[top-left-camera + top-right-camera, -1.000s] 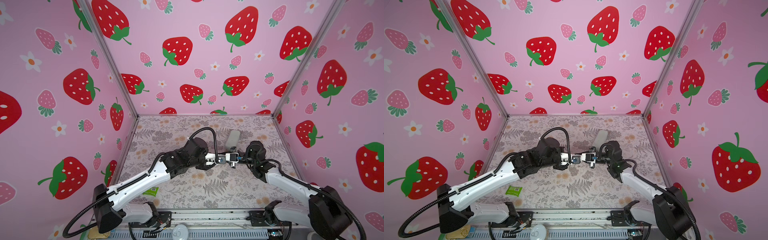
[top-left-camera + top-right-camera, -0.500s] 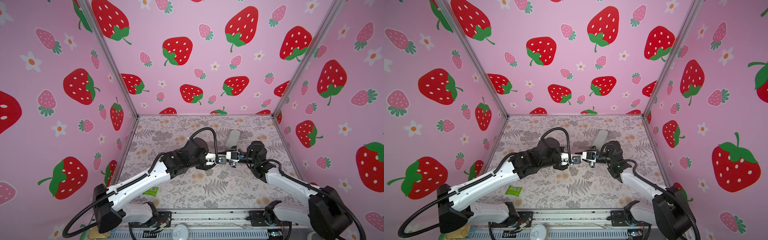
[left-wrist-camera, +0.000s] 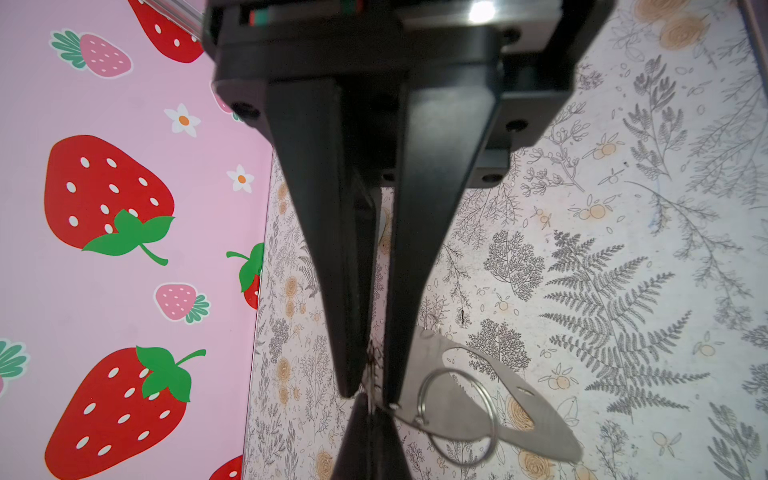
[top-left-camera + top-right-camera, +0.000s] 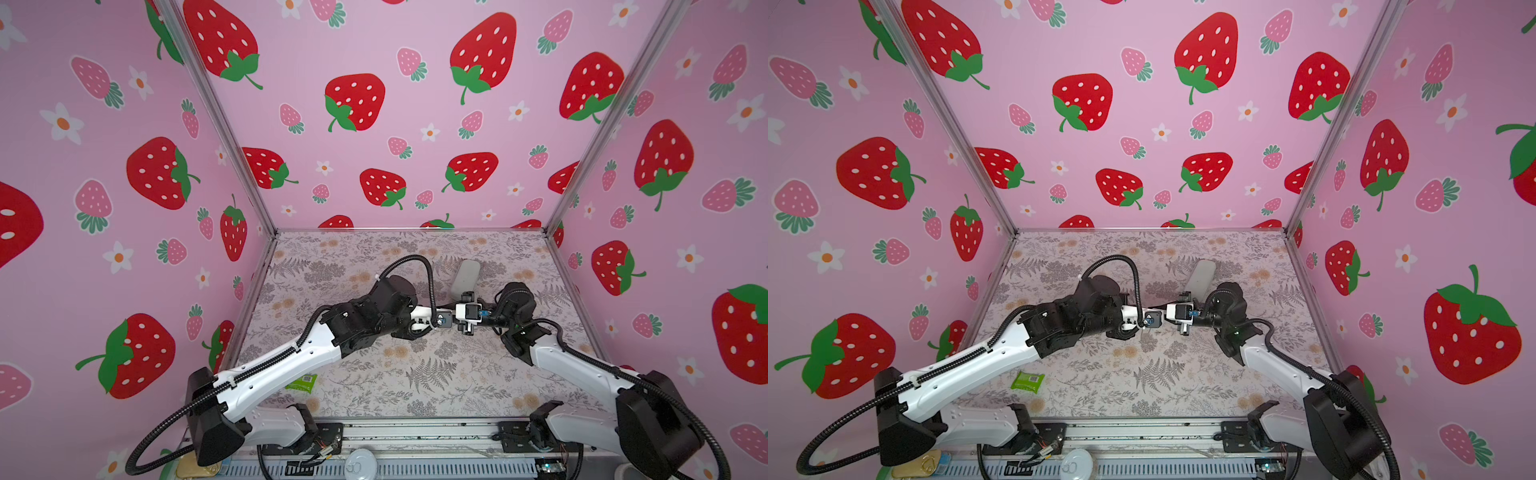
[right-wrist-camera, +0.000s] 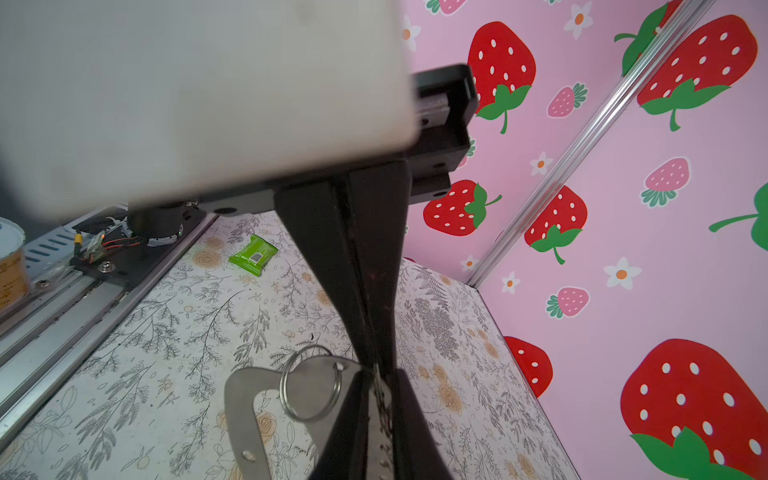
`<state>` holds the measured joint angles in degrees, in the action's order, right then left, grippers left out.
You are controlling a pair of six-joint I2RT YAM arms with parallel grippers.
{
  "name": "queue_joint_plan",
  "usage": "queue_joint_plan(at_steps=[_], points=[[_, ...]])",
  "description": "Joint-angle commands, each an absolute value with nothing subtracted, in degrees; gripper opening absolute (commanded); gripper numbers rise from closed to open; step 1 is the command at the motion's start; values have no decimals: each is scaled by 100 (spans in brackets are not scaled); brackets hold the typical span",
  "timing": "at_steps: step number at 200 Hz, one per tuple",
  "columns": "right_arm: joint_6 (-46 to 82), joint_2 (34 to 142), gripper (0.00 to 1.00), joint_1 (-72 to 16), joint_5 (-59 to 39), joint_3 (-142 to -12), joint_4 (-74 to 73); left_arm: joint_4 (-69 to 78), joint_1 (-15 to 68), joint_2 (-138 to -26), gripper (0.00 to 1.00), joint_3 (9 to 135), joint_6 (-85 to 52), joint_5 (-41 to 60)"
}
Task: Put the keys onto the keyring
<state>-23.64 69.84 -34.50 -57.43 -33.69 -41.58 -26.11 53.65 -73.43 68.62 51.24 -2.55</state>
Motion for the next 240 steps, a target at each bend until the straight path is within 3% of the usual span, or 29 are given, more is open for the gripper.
queue_joint_plan(at_steps=[1,117,168,218,240], points=[[-2484,7035,14,-3472,-5794,-3447,-3982,-2600,5379,-7268,0,6943,5231,-229],[-2619,7067,13,-3472,-5651,-3516,-3744,-2641,5379,-7286,0,7014,5235,-149],[-2594,7086,3,-3477,-5669,-3559,-3753,-2654,5379,-7309,0,7009,5223,-123],[-2695,7159,3,-3479,-5681,-3558,-3664,-2613,5386,-7290,0,7030,5169,-167],[-2697,7143,2,-3480,-5657,-3420,-3949,-2573,5345,-7239,32,7009,5037,-196]])
